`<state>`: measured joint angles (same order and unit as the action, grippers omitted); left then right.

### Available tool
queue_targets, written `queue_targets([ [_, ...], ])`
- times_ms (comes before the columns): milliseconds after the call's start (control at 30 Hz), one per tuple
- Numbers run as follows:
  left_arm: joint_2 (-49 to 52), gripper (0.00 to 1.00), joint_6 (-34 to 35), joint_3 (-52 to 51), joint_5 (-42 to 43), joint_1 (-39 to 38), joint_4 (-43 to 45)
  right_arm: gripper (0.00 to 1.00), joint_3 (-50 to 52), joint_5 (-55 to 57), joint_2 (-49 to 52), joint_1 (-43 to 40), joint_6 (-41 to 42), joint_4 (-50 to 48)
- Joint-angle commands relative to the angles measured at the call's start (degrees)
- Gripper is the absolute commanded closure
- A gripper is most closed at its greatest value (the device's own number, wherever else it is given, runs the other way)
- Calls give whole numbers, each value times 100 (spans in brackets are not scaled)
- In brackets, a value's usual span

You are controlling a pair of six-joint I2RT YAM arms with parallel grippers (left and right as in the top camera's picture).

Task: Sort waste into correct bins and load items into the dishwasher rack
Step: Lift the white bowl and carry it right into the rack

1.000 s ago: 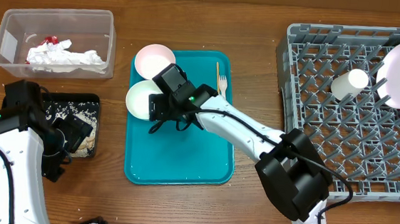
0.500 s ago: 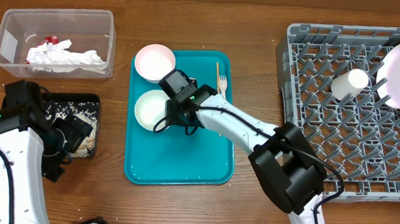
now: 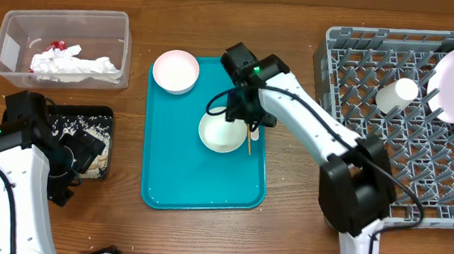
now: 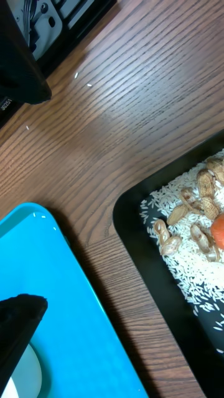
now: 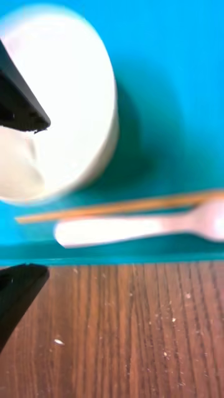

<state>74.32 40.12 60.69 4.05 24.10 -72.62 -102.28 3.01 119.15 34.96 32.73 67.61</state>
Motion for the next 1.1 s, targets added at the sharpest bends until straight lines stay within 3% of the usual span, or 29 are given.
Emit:
queue_targets([
  [0,4,0,-72,-11,0,4,4,27,-216,-955,-605,323,-782,-160],
  [267,4,0,-72,-11,0,4,4,39,24,-417,85,1239,-874,-739],
  [567,4,0,-72,-11,0,4,4,42,28,-94,741,1259,-879,-951],
  [767,4,0,-72,-11,0,4,4,64,31,-116,922,1259,-872,-927],
  [833,4,0,-72,-11,0,4,4,66,-24,-116,876,1255,-855,-839],
  [900,4,0,-72,-11,0,4,4,86,-391,-116,671,1145,-855,-415],
  [967,4,0,-72,-11,0,4,4,96,-531,-116,549,1091,-815,-258],
  [1067,4,0,-72,-11,0,4,4,96,-741,-291,332,944,-682,11],
])
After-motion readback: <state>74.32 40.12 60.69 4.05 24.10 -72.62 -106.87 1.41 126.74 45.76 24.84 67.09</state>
